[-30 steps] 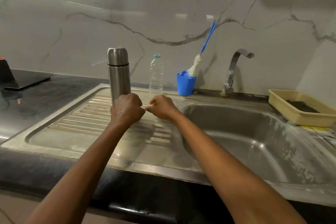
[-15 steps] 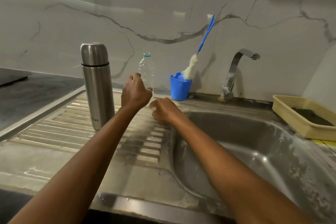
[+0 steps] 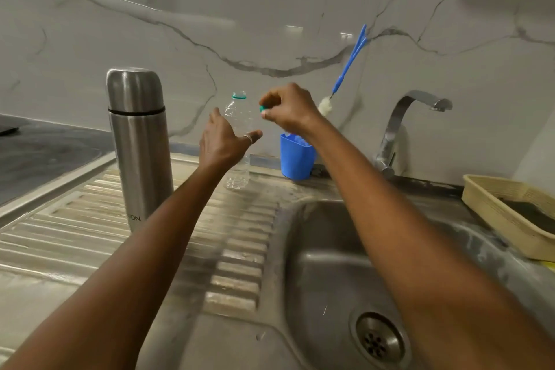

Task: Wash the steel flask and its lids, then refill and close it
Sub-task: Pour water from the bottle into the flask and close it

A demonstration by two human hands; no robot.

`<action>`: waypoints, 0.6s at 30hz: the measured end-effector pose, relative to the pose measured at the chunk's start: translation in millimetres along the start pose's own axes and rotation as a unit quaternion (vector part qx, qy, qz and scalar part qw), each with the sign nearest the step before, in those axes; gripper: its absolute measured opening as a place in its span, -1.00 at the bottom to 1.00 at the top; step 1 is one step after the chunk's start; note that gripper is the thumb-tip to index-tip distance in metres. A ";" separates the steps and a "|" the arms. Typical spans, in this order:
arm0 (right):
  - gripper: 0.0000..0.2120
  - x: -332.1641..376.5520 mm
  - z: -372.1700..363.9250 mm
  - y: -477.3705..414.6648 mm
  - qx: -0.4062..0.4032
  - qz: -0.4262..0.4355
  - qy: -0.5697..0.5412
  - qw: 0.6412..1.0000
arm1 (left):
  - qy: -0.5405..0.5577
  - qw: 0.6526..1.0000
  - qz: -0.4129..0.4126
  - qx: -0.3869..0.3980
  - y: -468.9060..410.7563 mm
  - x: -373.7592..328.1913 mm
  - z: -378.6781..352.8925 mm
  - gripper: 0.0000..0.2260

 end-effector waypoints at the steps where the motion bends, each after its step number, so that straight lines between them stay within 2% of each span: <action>1: -0.72 5.2 4.6 -10.6 0.002 0.013 -0.009 1.000 | -0.002 1.000 0.000 0.002 -1.2 -0.4 -1.9 -0.18; 5: -0.72 16.4 6.5 -42.8 0.035 0.042 -0.009 0.998 | -0.033 0.999 -0.016 0.013 -4.4 0.6 -6.6 -0.31; 14: -0.69 29.3 13.1 -68.6 0.159 0.072 0.080 0.981 | -0.033 0.999 -0.020 0.018 -3.5 2.8 -6.0 -0.33; 18: -0.68 35.9 11.4 -75.8 0.187 0.081 0.107 0.973 | -0.035 0.999 -0.019 0.016 -4.8 3.9 -6.4 -0.30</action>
Point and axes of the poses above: each hand's wrist, its own y-axis away from the middle knuckle, its own z-axis out of the back of the hand, x = y × z, the point moved 1 cm from there along -y, towards the middle knuckle, and after that the axes turned 14 degrees about z, right-handed, at the moved point
